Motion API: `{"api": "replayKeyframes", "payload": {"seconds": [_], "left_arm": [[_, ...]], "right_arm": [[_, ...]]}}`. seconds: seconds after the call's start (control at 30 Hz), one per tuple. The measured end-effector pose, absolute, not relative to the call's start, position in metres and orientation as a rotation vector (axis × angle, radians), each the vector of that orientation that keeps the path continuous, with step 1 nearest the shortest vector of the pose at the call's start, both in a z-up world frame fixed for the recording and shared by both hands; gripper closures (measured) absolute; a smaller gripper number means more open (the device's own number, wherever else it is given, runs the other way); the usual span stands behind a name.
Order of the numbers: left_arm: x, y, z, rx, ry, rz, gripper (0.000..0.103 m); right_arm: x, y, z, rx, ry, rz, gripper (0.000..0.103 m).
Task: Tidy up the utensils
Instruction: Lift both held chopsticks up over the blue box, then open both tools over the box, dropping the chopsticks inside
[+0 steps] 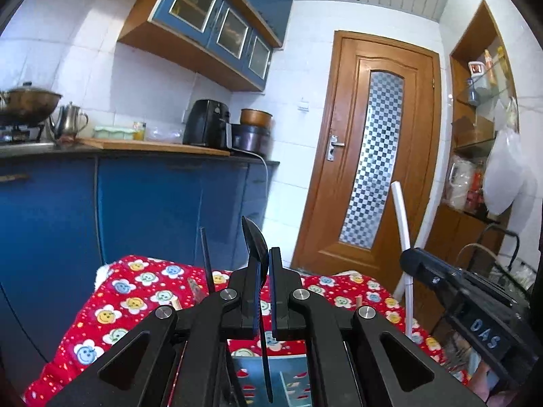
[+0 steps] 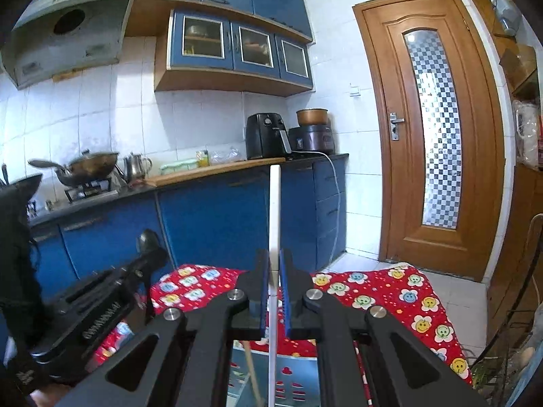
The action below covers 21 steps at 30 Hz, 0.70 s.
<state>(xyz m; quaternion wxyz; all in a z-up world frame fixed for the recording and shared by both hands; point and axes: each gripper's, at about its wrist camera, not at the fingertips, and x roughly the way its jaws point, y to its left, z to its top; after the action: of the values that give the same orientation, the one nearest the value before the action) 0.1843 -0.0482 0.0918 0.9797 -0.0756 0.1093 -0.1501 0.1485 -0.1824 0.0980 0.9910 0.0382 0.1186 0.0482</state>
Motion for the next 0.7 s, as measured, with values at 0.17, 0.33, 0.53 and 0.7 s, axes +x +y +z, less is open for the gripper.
{"api": "replayKeyframes", "payload": {"seconds": [0.17,0.33,0.53,0.7], "left_arm": [[0.183,-0.052,0.085,-0.122,0.227,-0.291,0.099],[0.18,-0.052,0.079,-0.116,0.261,-0.292,0.098],[0.175,-0.051,0.076,-0.108,0.283,-0.297,0.083],[0.167,-0.05,0.081,-0.103,0.283,-0.306,0.075]], "right_arm": [[0.148,-0.18,0.089,0.051,0.258,0.09,0.095],[0.142,-0.179,0.088,0.056,0.267,0.101,0.095],[0.139,-0.179,0.085,0.078,0.299,0.128,0.079],[0.133,-0.181,0.09,0.106,0.295,0.136,0.072]]}}
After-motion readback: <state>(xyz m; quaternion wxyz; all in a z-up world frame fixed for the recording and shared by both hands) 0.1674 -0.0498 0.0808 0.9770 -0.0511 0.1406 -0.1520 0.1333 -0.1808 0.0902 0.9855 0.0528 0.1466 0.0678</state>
